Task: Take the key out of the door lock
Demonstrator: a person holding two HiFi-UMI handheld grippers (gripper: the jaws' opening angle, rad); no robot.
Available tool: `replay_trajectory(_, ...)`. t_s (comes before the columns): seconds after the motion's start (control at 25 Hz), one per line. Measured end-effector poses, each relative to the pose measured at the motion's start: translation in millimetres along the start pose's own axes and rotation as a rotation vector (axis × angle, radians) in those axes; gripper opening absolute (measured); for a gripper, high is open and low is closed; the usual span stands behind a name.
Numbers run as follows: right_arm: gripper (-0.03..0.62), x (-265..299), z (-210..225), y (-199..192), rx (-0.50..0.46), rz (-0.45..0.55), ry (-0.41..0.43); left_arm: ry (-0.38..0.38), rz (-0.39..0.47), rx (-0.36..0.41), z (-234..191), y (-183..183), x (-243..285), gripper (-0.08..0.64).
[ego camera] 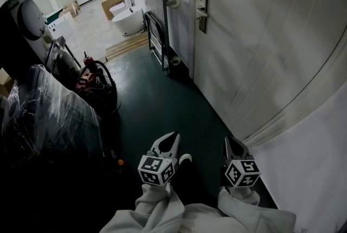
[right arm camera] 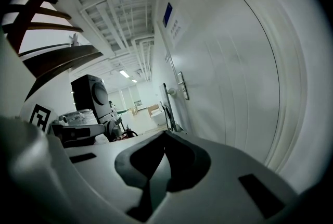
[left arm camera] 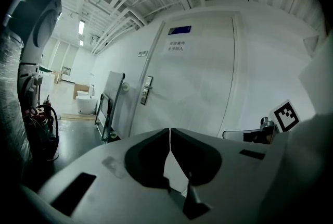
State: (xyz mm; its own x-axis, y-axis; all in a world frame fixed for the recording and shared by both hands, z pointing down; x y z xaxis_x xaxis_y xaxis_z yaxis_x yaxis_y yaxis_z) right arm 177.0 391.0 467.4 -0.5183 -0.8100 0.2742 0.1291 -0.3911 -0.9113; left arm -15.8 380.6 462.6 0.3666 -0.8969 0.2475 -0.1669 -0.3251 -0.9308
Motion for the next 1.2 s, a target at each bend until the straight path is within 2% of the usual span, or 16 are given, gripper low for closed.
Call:
replay_trajectory(0.56, 0.052, 85, 36, 59, 0.001, 0.027, -0.053, -0.060, 0.003, 0.012, -36, 59, 103, 0.020)
replay_trajectory(1.2, 0.052, 158, 69, 84, 0.009, 0.006, -0.064, -0.071, -0.021, 0.009, -69, 78, 179, 0.020)
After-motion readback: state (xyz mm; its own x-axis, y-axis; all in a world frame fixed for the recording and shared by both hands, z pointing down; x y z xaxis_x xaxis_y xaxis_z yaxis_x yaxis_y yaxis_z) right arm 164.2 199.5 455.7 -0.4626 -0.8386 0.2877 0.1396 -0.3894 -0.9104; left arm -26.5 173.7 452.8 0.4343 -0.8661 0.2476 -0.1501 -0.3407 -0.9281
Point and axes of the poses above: the fingertips, and each gripper's own axes: x forward along the fingers, z to its right, y out of its top, the point moved 1 cm from there along -x, backward along the fingers, and after that the axes turned 10 degrees about y, right-handed, at the moved point
